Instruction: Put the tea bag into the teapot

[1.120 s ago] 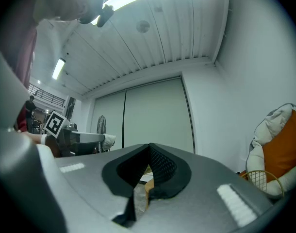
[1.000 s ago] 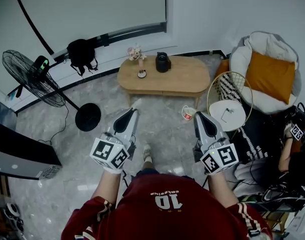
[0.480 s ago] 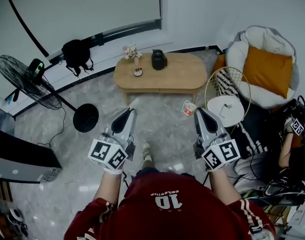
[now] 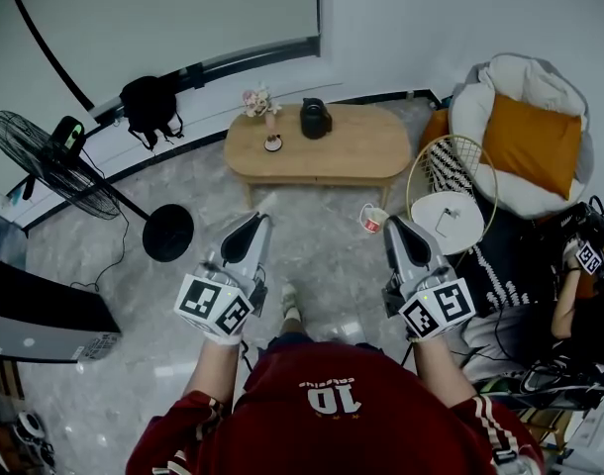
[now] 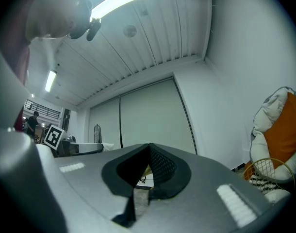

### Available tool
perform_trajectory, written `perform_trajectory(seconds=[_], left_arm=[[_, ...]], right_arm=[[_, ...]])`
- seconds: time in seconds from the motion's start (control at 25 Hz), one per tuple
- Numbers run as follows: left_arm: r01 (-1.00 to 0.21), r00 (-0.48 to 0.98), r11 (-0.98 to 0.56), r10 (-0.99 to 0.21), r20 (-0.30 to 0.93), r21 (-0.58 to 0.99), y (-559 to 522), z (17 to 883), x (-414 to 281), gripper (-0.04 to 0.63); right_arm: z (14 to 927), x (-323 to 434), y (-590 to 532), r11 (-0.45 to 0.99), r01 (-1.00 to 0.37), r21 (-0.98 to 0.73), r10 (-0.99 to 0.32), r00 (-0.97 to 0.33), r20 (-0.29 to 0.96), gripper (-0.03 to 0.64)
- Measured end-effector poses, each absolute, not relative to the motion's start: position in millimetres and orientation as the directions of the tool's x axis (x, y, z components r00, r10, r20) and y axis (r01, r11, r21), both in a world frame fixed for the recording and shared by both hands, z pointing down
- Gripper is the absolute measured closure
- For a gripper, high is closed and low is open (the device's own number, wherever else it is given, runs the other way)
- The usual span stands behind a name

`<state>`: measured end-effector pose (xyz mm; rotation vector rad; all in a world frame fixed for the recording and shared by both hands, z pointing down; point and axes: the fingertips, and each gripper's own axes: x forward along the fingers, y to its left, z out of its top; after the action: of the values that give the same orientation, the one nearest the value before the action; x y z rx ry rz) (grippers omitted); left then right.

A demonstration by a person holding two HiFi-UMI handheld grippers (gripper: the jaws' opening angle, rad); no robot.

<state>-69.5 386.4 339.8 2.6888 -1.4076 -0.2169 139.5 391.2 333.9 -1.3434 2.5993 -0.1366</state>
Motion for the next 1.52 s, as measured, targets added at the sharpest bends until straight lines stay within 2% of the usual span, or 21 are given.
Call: perform_trajectory(seconds=[0.56,1.12,1.52], left_arm=[[-0.823,0.553,-0.554,-0.832,-0.051,0.125,322,339,-83,0.566],[-0.824,0.543,-0.543,-0.838,-0.048,0.163,225,329,-134,0.566],[-0.790,0.592,-0.590,-0.805,-0.044,0.164,162,326,-172,0.566]], right_arm=[[336,131,334,0.568,-0.802,-0.184,-0.823,-0.551,-0.139,0.618],[314,77,234,0.589,-0.792,-0.159,-0.808,-0.576,-0.123,0.618],[304,29,177,0.577,-0.805,-0.139,-0.816,-0.565,-0.118,0.618]])
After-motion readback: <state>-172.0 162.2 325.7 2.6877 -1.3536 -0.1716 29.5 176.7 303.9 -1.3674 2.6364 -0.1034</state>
